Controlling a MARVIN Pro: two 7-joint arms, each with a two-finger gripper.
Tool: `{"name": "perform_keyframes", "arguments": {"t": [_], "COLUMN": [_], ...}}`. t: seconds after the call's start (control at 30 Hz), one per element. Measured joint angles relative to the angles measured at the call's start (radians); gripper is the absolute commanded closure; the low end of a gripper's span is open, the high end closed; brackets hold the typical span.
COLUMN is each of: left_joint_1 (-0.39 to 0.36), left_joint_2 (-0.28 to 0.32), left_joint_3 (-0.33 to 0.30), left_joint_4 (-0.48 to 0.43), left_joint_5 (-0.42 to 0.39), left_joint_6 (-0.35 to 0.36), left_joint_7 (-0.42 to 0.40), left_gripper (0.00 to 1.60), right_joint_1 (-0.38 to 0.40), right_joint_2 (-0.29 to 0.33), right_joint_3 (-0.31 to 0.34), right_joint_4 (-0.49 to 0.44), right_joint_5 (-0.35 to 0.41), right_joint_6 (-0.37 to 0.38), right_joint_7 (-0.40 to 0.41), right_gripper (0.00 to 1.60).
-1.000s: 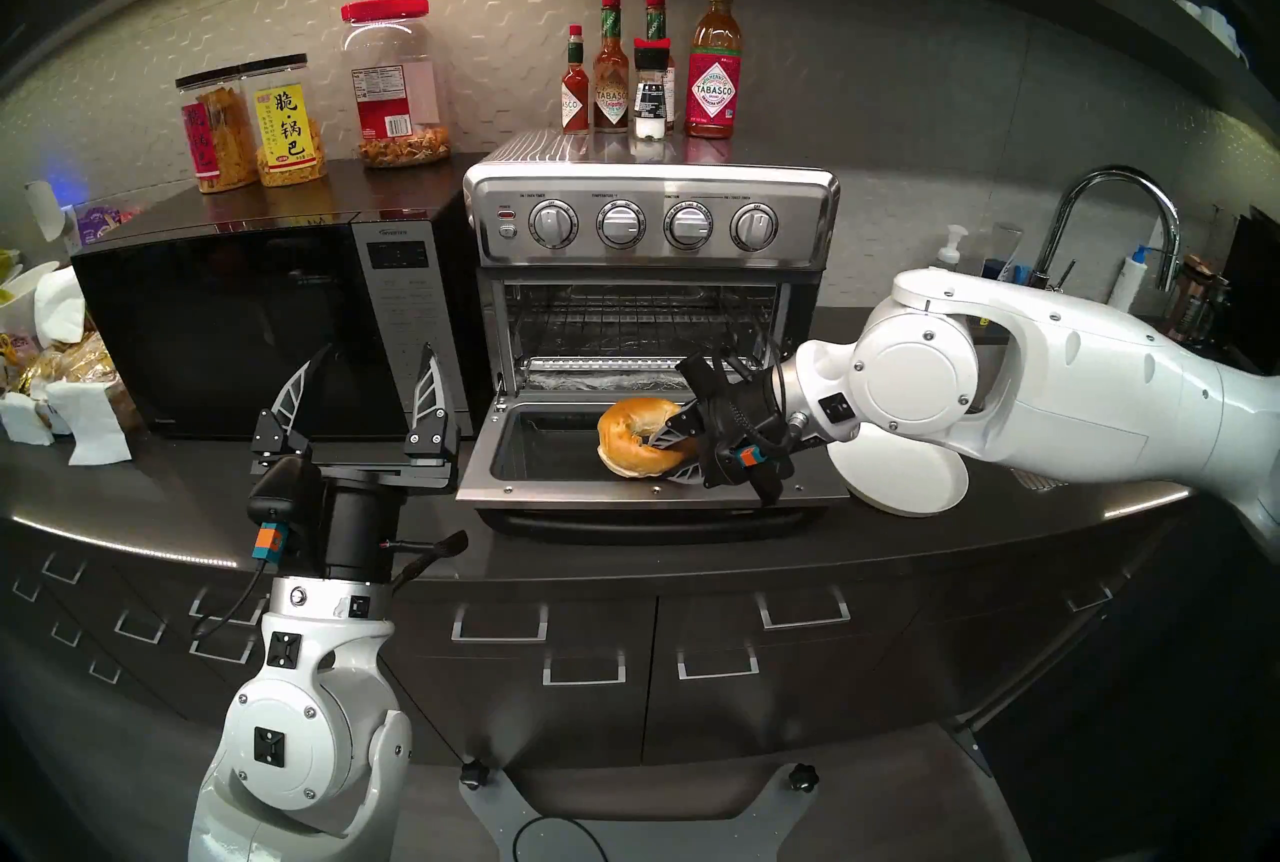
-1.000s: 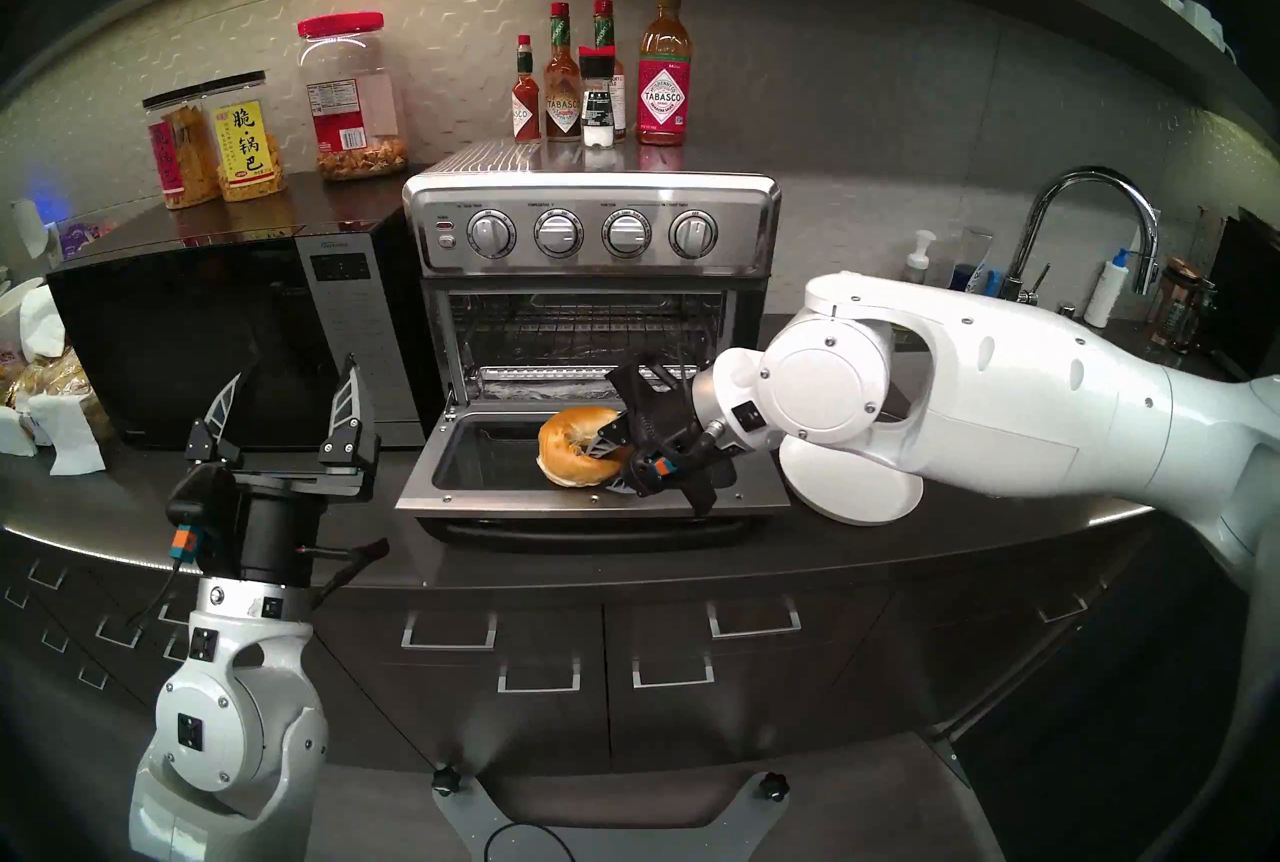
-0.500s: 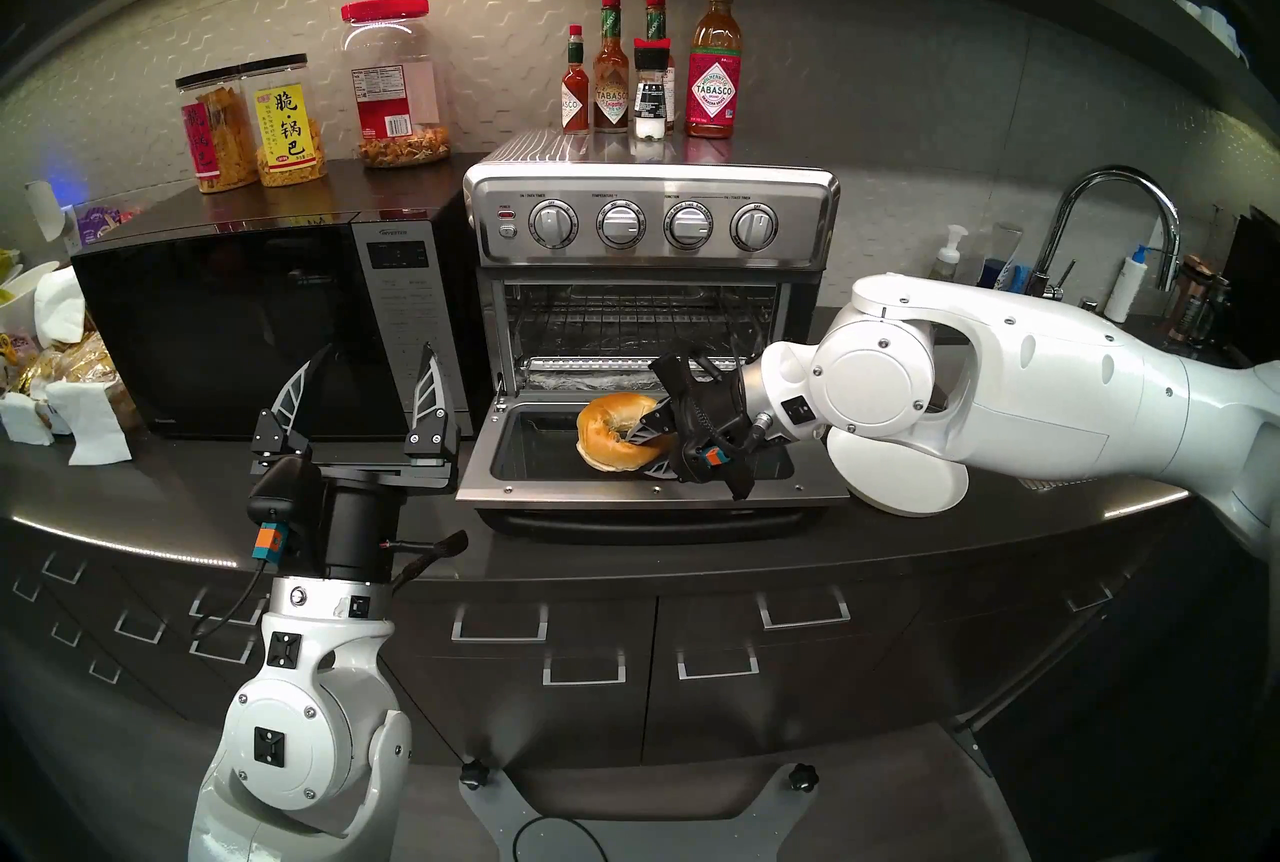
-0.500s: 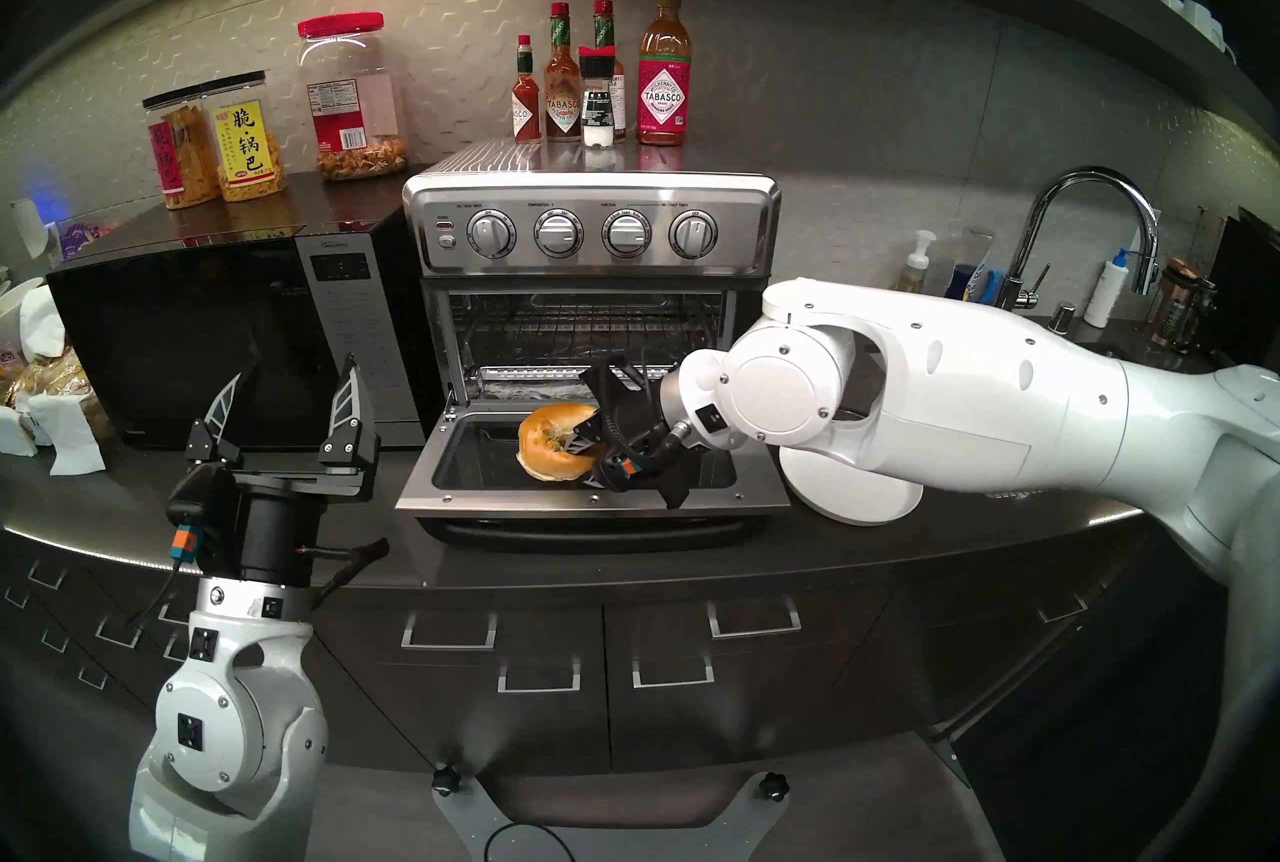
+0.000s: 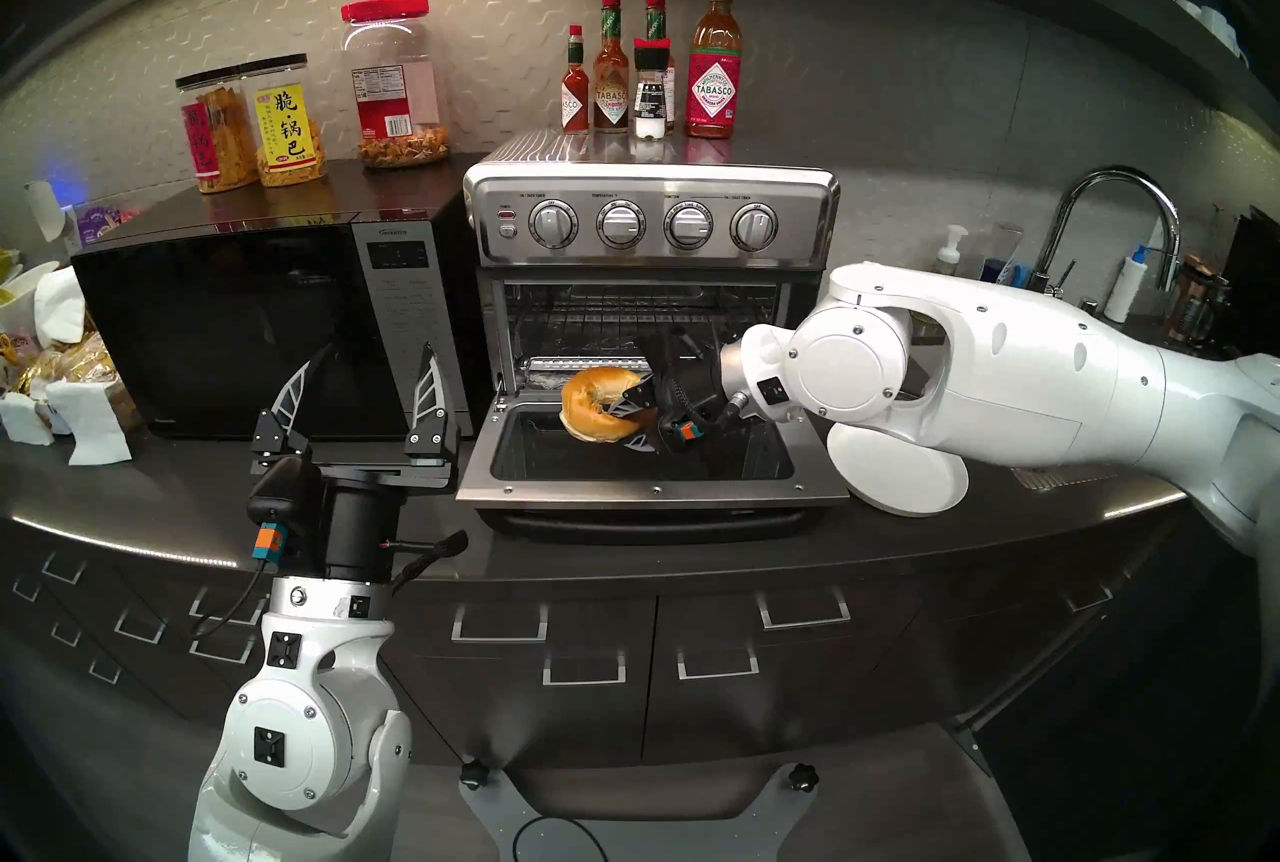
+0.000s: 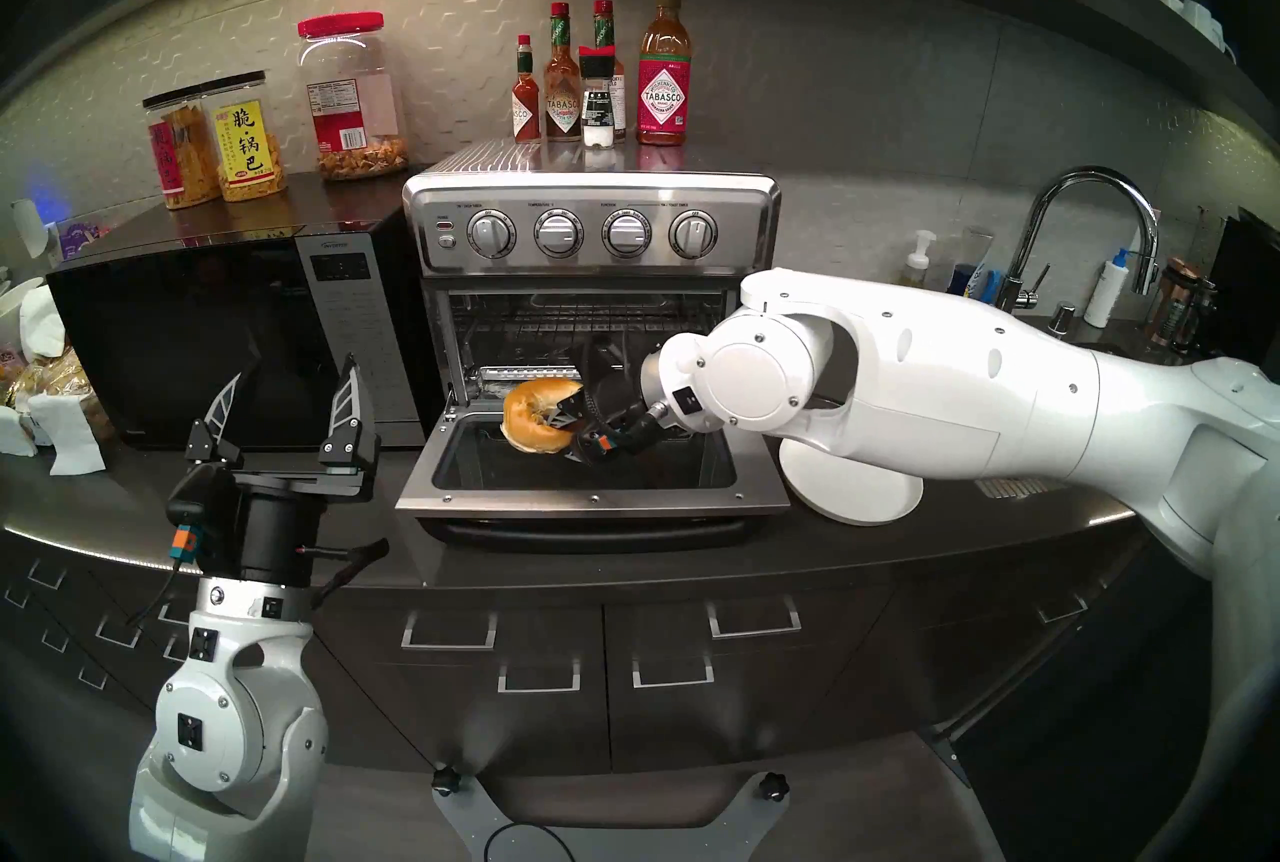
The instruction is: Open the oven and place the bagel inside on the rack
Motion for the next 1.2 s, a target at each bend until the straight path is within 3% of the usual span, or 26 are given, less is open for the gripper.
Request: {"name": "perform_keyframes", "arguments": {"t": [1.2], "left_joint_1": [0.000], "left_joint_2": [0.000], "left_joint_3": [0.000], "left_joint_4": [0.000], "left_joint_5": [0.000], "left_joint_6": [0.000], "left_joint_7": [0.000], "left_gripper": [0.00], "right_joint_1": [-0.008], "right_joint_2": [-0.069], "right_joint_3": [0.015], "right_joint_4": [0.147], "right_joint_5": [-0.015], "right_joint_6": [-0.007], "right_joint_7": [-0.065], "right_gripper": [1.13]}}
